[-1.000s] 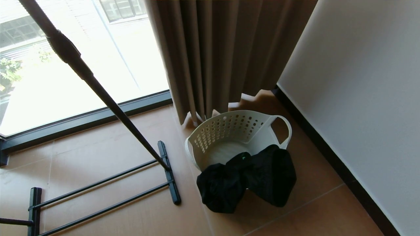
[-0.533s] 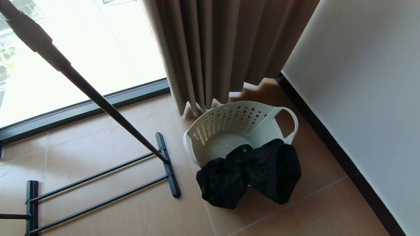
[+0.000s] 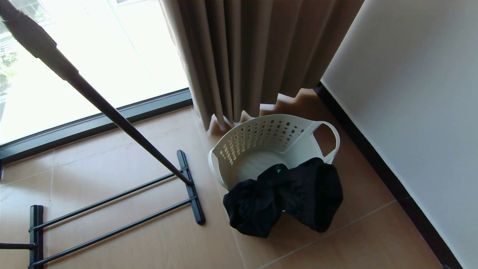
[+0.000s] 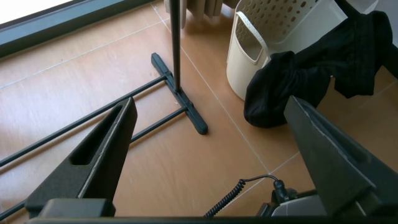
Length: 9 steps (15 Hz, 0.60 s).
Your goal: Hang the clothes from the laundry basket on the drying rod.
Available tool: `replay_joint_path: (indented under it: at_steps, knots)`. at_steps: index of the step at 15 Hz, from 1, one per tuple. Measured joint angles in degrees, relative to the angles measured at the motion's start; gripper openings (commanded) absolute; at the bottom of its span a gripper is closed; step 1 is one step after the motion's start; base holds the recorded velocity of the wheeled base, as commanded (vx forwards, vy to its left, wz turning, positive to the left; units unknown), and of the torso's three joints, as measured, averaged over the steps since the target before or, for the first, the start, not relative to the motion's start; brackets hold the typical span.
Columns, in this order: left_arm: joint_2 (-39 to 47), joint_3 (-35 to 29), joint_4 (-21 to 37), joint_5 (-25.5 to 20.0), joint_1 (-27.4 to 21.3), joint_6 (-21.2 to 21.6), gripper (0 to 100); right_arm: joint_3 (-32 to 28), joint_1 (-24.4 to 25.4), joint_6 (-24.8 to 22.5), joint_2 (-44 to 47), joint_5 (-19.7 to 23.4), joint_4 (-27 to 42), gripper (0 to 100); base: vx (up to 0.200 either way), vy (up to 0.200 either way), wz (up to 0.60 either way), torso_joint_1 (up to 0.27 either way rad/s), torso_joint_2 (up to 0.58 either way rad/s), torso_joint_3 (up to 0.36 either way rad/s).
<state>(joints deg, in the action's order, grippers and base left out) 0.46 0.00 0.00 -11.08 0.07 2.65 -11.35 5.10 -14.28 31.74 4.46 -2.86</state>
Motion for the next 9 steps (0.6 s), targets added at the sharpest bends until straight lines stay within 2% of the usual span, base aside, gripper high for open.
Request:
replay_joint_path:
  at_steps: [2,6,7,9]
  knots:
    - [0.0,0.0,0.0,-0.1,0.0,0.1,100,-4.9,0.9,-8.5,12.3,0.2,-1.3,100,0.000,0.000,0.00,0.000,0.00,0.000]
    - [0.0,0.0,0.0,-0.1,0.0,0.1,100,-15.4,1.7,-34.0,35.5,0.1,-2.8,100,0.000,0.000,0.00,0.000,0.00,0.000]
    - [0.0,0.0,0.0,-0.1,0.0,0.1,100,-18.0,1.9,-38.8,40.6,-0.3,-3.3,100,0.000,0.000,0.00,0.000,0.00,0.000]
    - [0.0,0.0,0.0,-0.1,0.0,0.1,100,-22.6,2.2,-44.7,48.7,-1.8,-5.7,100,0.000,0.000,0.00,0.000,0.00,0.000]
